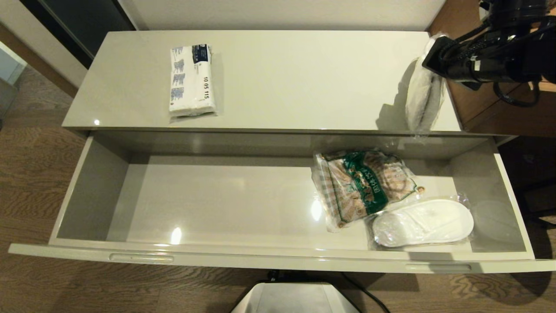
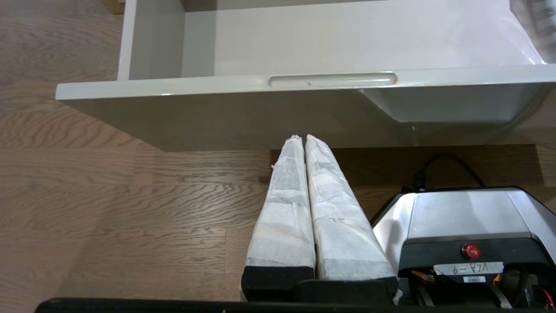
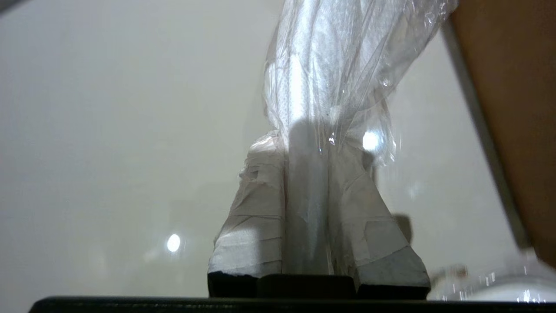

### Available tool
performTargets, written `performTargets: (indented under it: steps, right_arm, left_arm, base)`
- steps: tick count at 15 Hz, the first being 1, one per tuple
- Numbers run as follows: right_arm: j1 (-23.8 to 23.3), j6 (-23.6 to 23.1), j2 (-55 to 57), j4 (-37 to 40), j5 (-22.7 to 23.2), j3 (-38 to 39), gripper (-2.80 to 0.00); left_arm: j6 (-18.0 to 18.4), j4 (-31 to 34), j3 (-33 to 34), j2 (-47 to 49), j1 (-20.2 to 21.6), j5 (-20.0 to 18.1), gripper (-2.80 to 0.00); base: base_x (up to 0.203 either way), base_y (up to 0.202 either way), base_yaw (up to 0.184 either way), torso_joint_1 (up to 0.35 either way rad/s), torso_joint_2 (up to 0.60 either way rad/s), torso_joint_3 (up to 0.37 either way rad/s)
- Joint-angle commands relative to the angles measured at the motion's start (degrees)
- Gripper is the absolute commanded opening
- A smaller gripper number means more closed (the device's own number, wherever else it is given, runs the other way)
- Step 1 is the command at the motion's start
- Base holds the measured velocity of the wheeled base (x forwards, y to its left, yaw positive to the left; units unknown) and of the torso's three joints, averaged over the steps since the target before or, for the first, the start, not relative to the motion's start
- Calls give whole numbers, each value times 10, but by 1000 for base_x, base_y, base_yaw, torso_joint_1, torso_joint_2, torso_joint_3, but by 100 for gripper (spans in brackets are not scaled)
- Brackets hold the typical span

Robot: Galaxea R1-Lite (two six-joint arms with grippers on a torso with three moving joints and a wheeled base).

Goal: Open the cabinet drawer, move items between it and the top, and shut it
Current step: Place the disposable slippers on the table

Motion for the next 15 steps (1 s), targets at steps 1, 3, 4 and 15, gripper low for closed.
performTargets:
  steps: [1,3,4,15]
  right_arm:
    - [-22,-14,83,-32,-16,-24,-280]
    - [-30,-49,107,-85,-20,-26,-280]
    - [-31,-54,110,-91,-22,-25,-280]
    - [-32,-53,66,-87,-17,-2,0]
  left_arm:
    - [0,0,0,1,0,0,-280]
    - [0,0,0,1,0,0,-280]
    - [0,0,0,1,0,0,-280]
    - [0,0,0,1,0,0,-280]
  base:
    - [0,0,0,0,0,0]
    - [0,0,0,0,0,0]
    - [0,0,0,0,0,0]
    - [0,0,0,0,0,0]
